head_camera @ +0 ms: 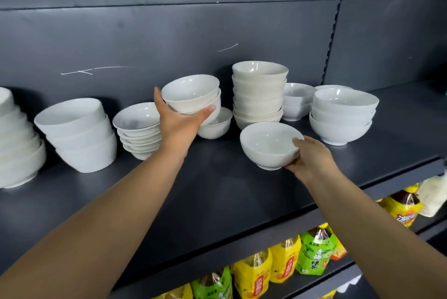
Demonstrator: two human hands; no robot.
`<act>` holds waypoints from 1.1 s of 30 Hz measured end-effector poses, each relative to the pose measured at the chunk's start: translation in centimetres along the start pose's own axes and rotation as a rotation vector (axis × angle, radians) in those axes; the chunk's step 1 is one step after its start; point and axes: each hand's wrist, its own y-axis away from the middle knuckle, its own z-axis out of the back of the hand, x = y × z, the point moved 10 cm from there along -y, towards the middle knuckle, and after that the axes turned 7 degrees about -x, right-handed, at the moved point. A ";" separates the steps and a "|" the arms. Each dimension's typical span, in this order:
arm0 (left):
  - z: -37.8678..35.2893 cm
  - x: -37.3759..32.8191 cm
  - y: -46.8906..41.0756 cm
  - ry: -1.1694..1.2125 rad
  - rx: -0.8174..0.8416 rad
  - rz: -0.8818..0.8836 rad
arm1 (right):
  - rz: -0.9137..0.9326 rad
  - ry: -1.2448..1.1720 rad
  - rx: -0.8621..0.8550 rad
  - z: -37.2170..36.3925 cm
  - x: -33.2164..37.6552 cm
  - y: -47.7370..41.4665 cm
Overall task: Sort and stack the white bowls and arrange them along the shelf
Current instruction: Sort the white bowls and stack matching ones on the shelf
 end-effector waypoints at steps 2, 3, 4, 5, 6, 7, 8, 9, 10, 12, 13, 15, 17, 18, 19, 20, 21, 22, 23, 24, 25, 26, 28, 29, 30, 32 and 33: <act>-1.4 1.0 -0.5 0.008 0.033 0.014 | 0.011 -0.010 -0.010 0.5 0.6 -0.6; -2.1 1.5 -0.7 0.003 0.046 0.010 | 0.020 -0.014 -0.013 0.8 0.8 -0.8; -2.5 1.7 -0.8 -0.010 0.050 0.002 | 0.028 -0.015 -0.016 1.1 0.9 -1.0; -2.9 1.8 -1.0 -0.025 0.052 -0.011 | 0.037 -0.018 -0.021 1.5 1.1 -1.1; -3.2 1.9 -1.2 -0.040 0.049 -0.022 | 0.045 -0.027 -0.025 1.9 1.3 -1.2; -3.5 1.9 -1.4 -0.052 0.043 -0.032 | 0.052 -0.038 -0.028 2.2 1.5 -1.2; -3.7 1.9 -1.6 -0.060 0.038 -0.039 | 0.060 -0.046 -0.034 2.5 1.7 -1.3; -3.9 1.8 -1.8 -0.063 0.035 -0.045 | 0.069 -0.045 -0.039 2.9 1.8 -1.4; -4.2 1.8 -1.9 -0.067 0.034 -0.048 | 0.079 -0.034 -0.039 3.2 1.9 -1.4; -4.6 1.7 -2.1 -0.074 0.032 -0.053 | 0.087 -0.005 -0.023 3.4 1.9 -1.5; -4.8 1.6 -2.2 -0.078 0.031 -0.055 | 0.087 0.004 -0.006 3.4 1.8 -1.6; -4.9 1.6 -2.3 -0.091 0.022 -0.066 | 0.075 0.011 0.021 3.3 1.8 -1.9; -4.8 1.9 -2.2 -0.108 -0.001 -0.069 | 0.061 0.008 0.029 3.4 1.8 -2.2; -4.7 2.2 -2.2 -0.115 -0.015 -0.064 | 0.059 0.004 0.029 3.4 1.8 -2.3; -4.7 2.4 -2.2 -0.119 -0.026 -0.055 | 0.061 0.001 0.025 3.4 1.8 -2.4; -4.6 2.8 -2.1 -0.125 -0.037 -0.046 | 0.064 -0.004 0.020 3.4 1.8 -2.5; -4.7 3.0 -2.1 -0.125 -0.049 -0.038 | 0.070 -0.013 0.017 3.4 1.8 -2.5; -4.7 3.3 -2.1 -0.120 -0.061 -0.032 | 0.077 -0.028 0.018 3.4 1.8 -2.5; -4.8 3.4 -2.1 -0.114 -0.072 -0.029 | 0.087 -0.043 0.025 3.2 1.8 -2.5; -4.8 3.6 -2.2 -0.109 -0.082 -0.028 | 0.111 -0.046 0.037 3.1 1.9 -2.4; -5.0 3.8 -2.2 -0.110 -0.090 -0.028 | 0.152 -0.029 0.057 2.9 2.1 -2.2; -5.1 3.9 -2.2 -0.114 -0.095 -0.029 | 0.212 0.000 0.089 2.6 2.4 -1.9; -5.3 4.2 -2.1 -0.129 -0.098 -0.038 | 0.345 0.119 0.177 1.9 2.8 -1.3; -5.4 4.3 -2.1 -0.136 -0.097 -0.047 | 0.400 0.218 0.215 1.4 2.7 -1.1; -5.5 4.3 -2.1 -0.142 -0.095 -0.056 | 0.442 0.320 0.240 1.0 2.6 -0.9; -5.6 4.4 -2.1 -0.150 -0.098 -0.072 | 0.507 0.442 0.237 0.8 2.7 -0.7; -5.6 4.5 -2.1 -0.153 -0.102 -0.074 | 0.535 0.463 0.222 0.8 2.8 -0.6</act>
